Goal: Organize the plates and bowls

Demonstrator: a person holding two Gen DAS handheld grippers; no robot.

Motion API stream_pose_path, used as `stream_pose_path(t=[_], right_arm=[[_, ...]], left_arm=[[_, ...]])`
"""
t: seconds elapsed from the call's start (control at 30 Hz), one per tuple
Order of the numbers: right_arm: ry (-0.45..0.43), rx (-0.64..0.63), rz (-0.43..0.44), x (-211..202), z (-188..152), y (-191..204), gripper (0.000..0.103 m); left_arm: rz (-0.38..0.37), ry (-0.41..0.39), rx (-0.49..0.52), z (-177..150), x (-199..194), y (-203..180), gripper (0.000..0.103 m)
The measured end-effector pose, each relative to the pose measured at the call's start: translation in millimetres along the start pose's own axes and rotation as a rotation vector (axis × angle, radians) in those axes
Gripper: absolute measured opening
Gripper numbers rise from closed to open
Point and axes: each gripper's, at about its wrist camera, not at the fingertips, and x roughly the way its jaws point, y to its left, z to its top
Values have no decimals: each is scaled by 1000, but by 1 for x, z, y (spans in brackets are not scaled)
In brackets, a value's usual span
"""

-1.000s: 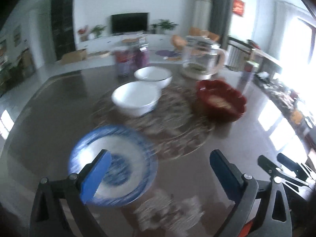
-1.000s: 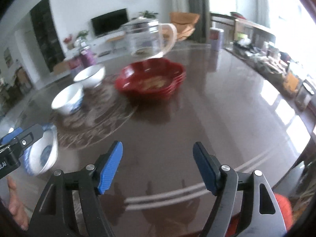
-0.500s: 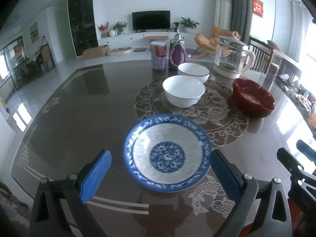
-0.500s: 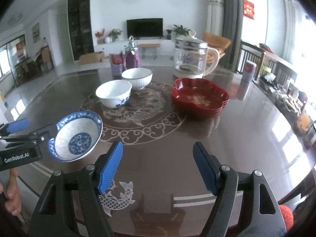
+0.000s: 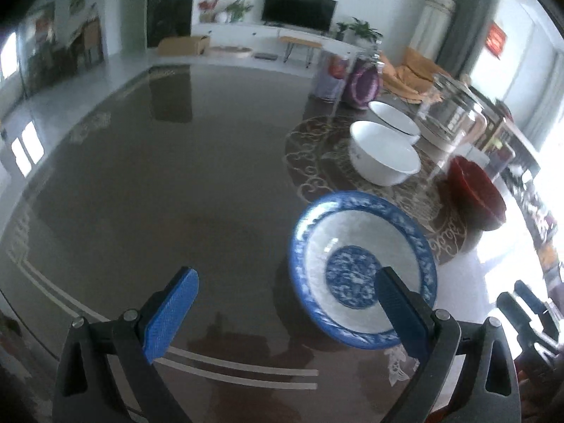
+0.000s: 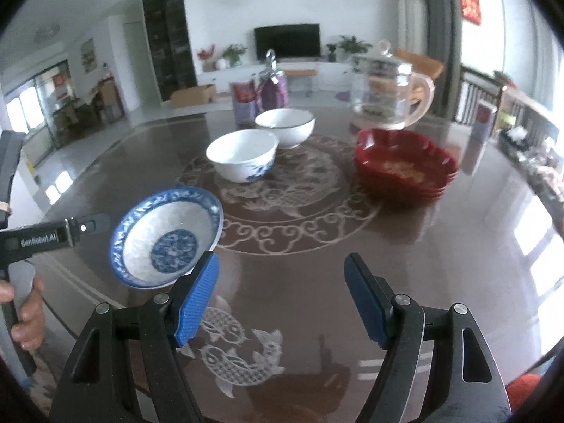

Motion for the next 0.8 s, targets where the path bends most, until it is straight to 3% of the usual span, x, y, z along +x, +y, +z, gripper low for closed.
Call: stream_pose_path(t=[0.23,0.33,0.53,0.67,0.7,0.73,0.8], right_arm=[[64,-1,78,34,10,14,77],[92,-1,104,50,15,18,77],[196,31,180,97,23,29,76],[237,62,186,121,24,32,74],[248,74,191,125,24,32,65],[260,82,198,129,25,31,50],[284,99,214,135,24,31,33]], left_arm=[[-27,47,-6,-1,26,6,97],[-45,70,0,0,37,2,90],[-79,112,2,4,58,-3,73],[-91,154,15,5,73,-6,52],[-97,164,16,4,76,-6,46],[-105,172,16,4,79,-7,44],[-118,183,16,2,84,-8,32]])
